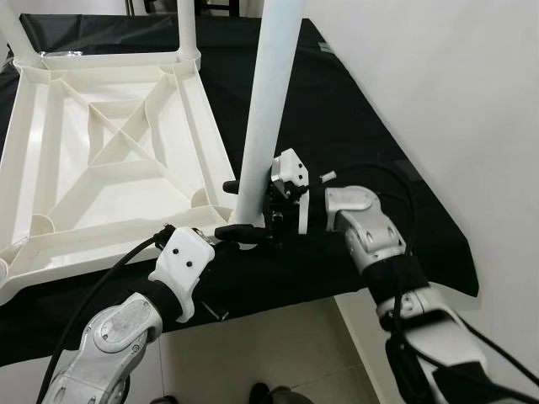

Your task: Building children table

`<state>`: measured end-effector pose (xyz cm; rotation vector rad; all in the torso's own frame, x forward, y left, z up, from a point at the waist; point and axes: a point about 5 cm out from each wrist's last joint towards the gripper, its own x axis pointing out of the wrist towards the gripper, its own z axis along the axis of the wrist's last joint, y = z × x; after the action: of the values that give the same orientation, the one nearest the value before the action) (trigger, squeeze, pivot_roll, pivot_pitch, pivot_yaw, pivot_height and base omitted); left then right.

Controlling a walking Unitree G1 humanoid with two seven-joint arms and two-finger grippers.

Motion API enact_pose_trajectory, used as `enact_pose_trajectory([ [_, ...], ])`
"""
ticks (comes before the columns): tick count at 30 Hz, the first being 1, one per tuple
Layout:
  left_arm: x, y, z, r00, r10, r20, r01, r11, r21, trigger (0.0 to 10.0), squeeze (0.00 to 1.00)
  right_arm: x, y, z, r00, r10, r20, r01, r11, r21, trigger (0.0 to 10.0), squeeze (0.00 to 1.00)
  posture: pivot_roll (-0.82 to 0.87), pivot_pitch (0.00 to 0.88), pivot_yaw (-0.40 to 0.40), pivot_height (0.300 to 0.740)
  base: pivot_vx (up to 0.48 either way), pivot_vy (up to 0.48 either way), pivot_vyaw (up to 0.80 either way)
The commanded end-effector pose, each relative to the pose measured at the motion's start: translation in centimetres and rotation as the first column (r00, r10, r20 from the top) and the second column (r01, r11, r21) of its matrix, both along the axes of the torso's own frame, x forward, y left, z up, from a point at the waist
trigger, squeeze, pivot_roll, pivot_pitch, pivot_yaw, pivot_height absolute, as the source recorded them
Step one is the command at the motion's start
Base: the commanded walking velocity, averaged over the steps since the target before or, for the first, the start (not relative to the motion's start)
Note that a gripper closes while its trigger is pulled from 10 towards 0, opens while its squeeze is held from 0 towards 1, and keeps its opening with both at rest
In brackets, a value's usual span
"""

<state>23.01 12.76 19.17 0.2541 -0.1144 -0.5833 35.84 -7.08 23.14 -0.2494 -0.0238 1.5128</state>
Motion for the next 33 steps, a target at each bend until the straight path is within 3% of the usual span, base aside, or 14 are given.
enact_pose_trajectory([
  [1,-0.3,-0.1,-0.3,1.000,-0.005,-0.012,0.005,1.000,0.004,10.0,0.00,-0.1,0.1,-0.3,1.000,0.027,-0.013,-0.027,1.000,0.005,10.0,0.00,0.13,0.206,-0.188,0.740,0.000,0.000,0.00],
  [2,-0.3,-0.1,-0.3,1.000,-0.003,-0.010,0.003,1.000,0.006,10.0,0.00,0.2,0.1,-0.4,1.000,0.026,-0.007,-0.026,1.000,-0.006,10.0,0.00,0.13,0.215,-0.189,0.740,0.000,0.000,0.00],
  [3,-0.3,0.0,-0.3,1.000,0.000,-0.009,0.000,1.000,0.007,10.0,0.00,0.4,0.2,-0.5,1.000,0.011,0.000,-0.011,1.000,-0.020,8.0,0.00,0.13,0.219,-0.191,0.740,0.000,0.000,0.00],
  [4,-0.3,0.1,-0.2,1.000,0.002,-0.008,-0.002,1.000,0.007,10.0,0.00,0.6,0.3,-0.7,1.000,0.002,0.003,-0.002,1.000,-0.026,0.0,0.00,0.13,0.221,-0.190,0.740,0.000,0.000,0.00],
  [14,-0.4,0.1,-0.2,1.000,0.002,-0.012,-0.002,1.000,0.007,10.0,0.00,1.2,-1.0,-2.0,0.995,-0.101,-0.020,0.101,0.995,-0.007,0.0,0.00,0.12,0.229,-0.184,0.740,0.000,0.000,0.00],
  [21,-0.4,-0.2,-0.3,1.000,-0.011,-0.016,0.011,1.000,0.001,10.0,0.00,1.3,-4.1,-3.1,0.978,-0.208,-0.026,0.208,0.978,0.022,0.0,0.00,0.10,0.233,-0.181,0.740,0.000,0.000,0.00],
  [23,-0.3,-0.3,-0.3,1.000,-0.014,-0.015,0.014,1.000,0.000,10.0,0.00,1.5,-5.6,-3.7,0.943,-0.334,-0.004,0.334,0.942,0.023,0.0,0.00,0.09,0.232,-0.183,0.740,0.000,0.000,0.00],
  [24,-0.3,-0.1,-0.3,1.000,-0.013,-0.017,0.013,1.000,0.001,10.0,0.00,1.6,-6.0,-4.5,0.877,-0.481,0.003,0.481,0.877,0.024,0.0,0.00,0.08,0.232,-0.179,0.740,0.000,0.000,0.00],
  [25,-0.3,-0.1,-0.3,1.000,-0.013,-0.017,0.013,1.000,0.001,10.0,0.00,1.6,-6.0,-4.5,0.877,-0.481,0.003,0.481,0.877,0.024,0.0,0.00,0.08,0.232,-0.179,0.740,0.000,0.000,0.00],
  [26,-0.3,0.0,-0.3,1.000,-0.013,-0.018,0.013,1.000,0.001,10.0,0.00,1.6,-6.2,-5.1,0.819,-0.574,0.010,0.574,0.819,0.024,0.0,0.00,0.07,0.234,-0.177,0.740,0.000,0.000,0.00],
  [27,-0.3,0.0,-0.3,1.000,-0.013,-0.018,0.013,1.000,0.001,10.0,0.00,1.6,-6.2,-5.1,0.819,-0.574,0.010,0.574,0.819,0.024,0.0,0.00,0.07,0.234,-0.177,0.740,0.000,0.000,0.00],
  [28,-0.3,0.1,-0.3,1.000,-0.014,-0.021,0.014,1.000,0.002,10.0,0.00,1.6,-6.3,-6.2,0.646,-0.764,-0.011,0.763,0.645,0.046,0.0,0.00,0.06,0.237,-0.172,0.740,0.000,0.000,0.00],
  [30,-0.4,0.2,-0.4,0.999,-0.022,-0.028,0.022,1.000,-0.003,10.0,0.00,-1.8,-4.1,-9.3,0.500,-0.860,-0.098,0.864,0.503,0.000,0.0,0.00,0.07,0.244,-0.160,0.740,0.000,0.000,0.00],
  [33,-0.4,0.2,-0.5,0.999,-0.028,-0.035,0.028,1.000,-0.003,10.0,0.00,-2.9,-2.6,-9.2,0.545,-0.838,0.009,0.838,0.545,-0.009,0.0,0.00,0.04,0.232,-0.137,0.740,0.000,0.000,0.00],
])
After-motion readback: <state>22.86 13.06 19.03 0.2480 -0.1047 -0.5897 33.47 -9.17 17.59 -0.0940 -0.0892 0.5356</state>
